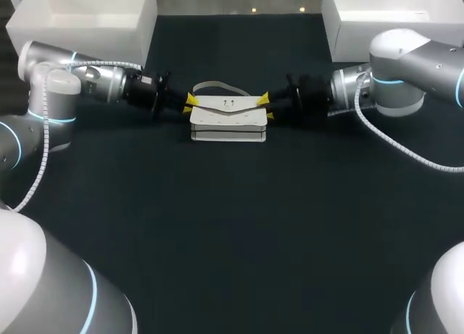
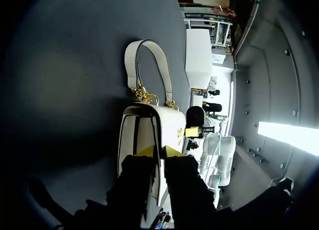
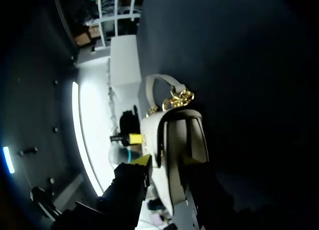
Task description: Pick up the bag, open it, inspect its contents, close it, and place it on the opposite side
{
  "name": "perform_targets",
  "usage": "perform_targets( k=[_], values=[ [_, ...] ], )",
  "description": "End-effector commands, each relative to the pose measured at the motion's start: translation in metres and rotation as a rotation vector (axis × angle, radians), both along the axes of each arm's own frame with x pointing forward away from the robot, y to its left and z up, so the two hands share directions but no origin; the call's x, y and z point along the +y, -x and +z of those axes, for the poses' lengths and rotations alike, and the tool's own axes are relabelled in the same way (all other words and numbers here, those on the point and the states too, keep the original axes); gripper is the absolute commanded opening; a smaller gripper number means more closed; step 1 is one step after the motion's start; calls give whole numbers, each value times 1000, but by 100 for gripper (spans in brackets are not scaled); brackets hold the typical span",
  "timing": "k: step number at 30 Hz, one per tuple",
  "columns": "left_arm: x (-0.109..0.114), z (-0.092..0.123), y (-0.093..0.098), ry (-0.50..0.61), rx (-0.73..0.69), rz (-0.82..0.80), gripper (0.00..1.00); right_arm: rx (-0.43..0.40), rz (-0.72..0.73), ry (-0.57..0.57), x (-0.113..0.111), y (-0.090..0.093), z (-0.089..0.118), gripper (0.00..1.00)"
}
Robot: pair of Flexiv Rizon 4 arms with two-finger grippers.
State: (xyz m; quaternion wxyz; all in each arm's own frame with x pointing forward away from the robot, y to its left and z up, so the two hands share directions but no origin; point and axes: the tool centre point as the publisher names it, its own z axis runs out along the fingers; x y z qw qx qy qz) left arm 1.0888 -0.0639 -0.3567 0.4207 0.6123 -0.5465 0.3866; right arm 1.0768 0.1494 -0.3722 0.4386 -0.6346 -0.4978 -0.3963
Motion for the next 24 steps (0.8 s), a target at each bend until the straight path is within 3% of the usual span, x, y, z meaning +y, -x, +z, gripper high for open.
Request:
perform_targets(
  k=[1, 11, 12, 13, 14, 15, 18, 20, 24],
  values=[
    [-4, -6, 5, -2, 2, 8, 0, 0, -10, 0, 3, 3, -2, 0],
    [-4, -6, 7, 0, 4, 4, 0, 8, -17, -8, 4, 4, -4, 0],
    [-3, -3, 8, 0, 0, 4, 9, 7, -19, -9, 4, 4, -3, 0],
    [-1, 0, 9, 3, -6, 6, 40, 3, -24, -8, 3, 5, -2, 3],
    [1, 4, 10, 7, -12, 12, 73, 0, -28, -8, 2, 6, 0, 31],
    [3, 8, 11, 9, -18, 16, 98, -4, -32, -7, 0, 7, 1, 44],
    [9, 19, 15, 21, -29, 27, 100, -18, -47, 0, -4, 10, 8, 63],
    [16, 28, 18, 59, -26, 22, 100, -31, -56, 7, -7, 14, 13, 67],
    [30, 41, 25, 80, -38, 33, 100, -54, -64, 16, -11, 21, 22, 59]
  ],
)
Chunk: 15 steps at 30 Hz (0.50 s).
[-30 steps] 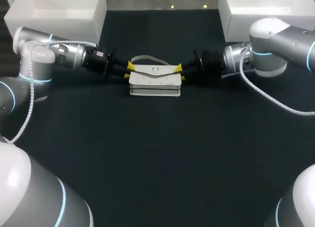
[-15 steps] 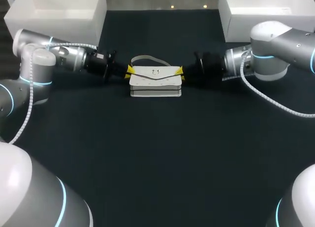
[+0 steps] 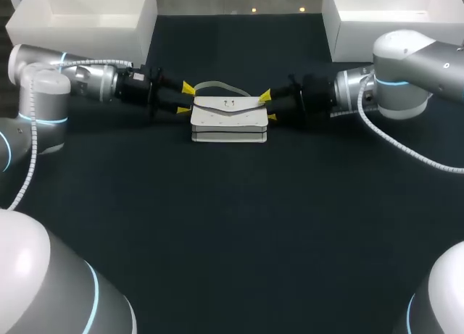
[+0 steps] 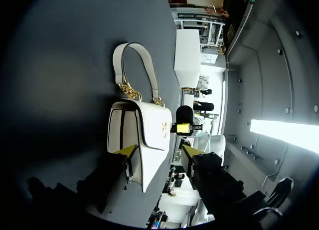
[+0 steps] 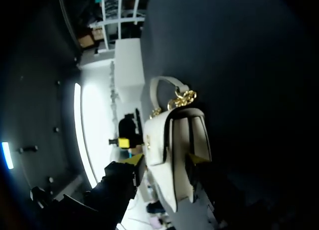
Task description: Pick up the bag, open it, inspect its contents, close it, and place it on the opposite side
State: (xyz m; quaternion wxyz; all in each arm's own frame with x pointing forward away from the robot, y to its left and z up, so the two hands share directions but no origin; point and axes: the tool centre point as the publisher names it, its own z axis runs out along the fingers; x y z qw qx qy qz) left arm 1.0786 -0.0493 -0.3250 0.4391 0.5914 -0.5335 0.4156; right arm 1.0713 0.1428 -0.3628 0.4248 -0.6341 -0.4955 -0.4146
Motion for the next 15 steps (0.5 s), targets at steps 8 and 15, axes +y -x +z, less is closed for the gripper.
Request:
perform_targets(
  k=[8, 15],
  values=[
    [40, 17, 23, -42, -27, 92, 100, -11, -3, 36, 1, 25, 8, 30],
    [59, 14, 24, -62, -3, 134, 100, 2, 10, 33, 3, 28, 2, 19]
  ],
)
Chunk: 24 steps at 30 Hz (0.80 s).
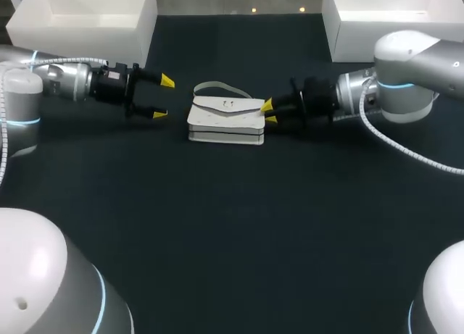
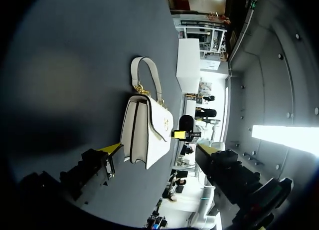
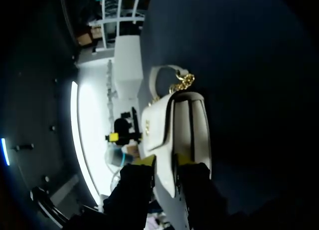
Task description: Pick up the bag, open it, inspect its contents, close it, and place it on the opposite side
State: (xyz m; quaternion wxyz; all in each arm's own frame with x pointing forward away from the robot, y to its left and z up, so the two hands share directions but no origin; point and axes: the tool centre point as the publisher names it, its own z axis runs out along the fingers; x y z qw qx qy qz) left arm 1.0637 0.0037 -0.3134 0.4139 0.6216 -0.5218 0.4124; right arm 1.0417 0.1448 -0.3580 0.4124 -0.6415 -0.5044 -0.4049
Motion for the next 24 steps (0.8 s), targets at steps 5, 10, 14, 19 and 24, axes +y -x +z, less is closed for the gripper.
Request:
perform_targets(
  k=[5, 10, 14, 19, 24],
  values=[
    [11, 1, 9, -30, -9, 91, 100, 10, 14, -9, 3, 1, -6, 19],
    [15, -1, 9, -38, -4, 101, 100, 21, 9, -7, 4, 6, -9, 29],
    [16, -5, 8, -43, 6, 103, 100, 16, -22, -12, 3, 11, -8, 21],
    [19, -7, 8, -42, 13, 113, 100, 3, -63, 2, 5, 17, -5, 13],
    [24, -9, 8, -40, 18, 124, 100, 2, -86, 15, 10, 18, -5, 14]
  ],
)
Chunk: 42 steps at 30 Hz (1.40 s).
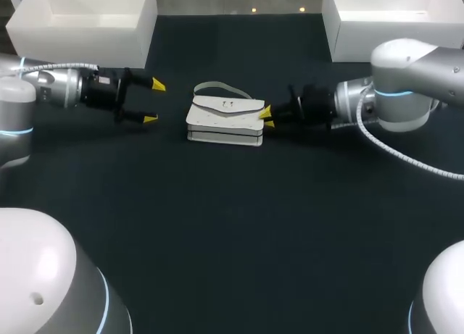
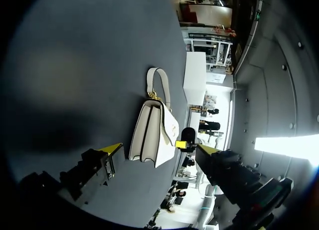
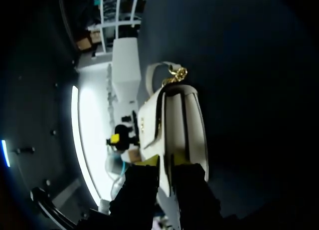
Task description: Pick up the bag, open it, inspect its contents, close it, and place it on the opposite side
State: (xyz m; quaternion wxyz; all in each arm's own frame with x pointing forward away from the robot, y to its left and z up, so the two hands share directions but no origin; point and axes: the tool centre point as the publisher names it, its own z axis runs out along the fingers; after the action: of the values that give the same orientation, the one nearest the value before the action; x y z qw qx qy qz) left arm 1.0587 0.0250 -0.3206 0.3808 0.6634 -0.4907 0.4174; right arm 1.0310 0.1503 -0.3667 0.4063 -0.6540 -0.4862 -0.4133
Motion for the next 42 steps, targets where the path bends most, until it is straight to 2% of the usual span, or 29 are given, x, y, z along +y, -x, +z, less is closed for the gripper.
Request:
perform_targets(
  k=[1, 5, 8, 13, 24, 33, 42],
  values=[
    [3, -2, 3, 3, -1, 14, 100, -5, -40, 22, 6, 7, 3, 15],
    [9, -2, 4, -3, -1, 28, 100, -7, -49, 29, 9, 6, 4, 14],
    [14, 0, 4, -10, -3, 37, 100, -7, -46, 33, 11, 5, 4, 0],
    [21, 5, 2, -53, -7, 18, 100, -6, -21, 44, 6, 4, 1, 0],
    [45, 30, 1, -237, -32, -106, 100, -9, 11, 109, -45, -6, 0, 0],
    [70, 39, 6, -338, -3, -180, 100, 2, 43, 64, -101, -15, -2, 0],
    [73, 39, 7, -359, 9, -196, 100, 2, 43, 64, -101, -15, -2, 0]
  ],
)
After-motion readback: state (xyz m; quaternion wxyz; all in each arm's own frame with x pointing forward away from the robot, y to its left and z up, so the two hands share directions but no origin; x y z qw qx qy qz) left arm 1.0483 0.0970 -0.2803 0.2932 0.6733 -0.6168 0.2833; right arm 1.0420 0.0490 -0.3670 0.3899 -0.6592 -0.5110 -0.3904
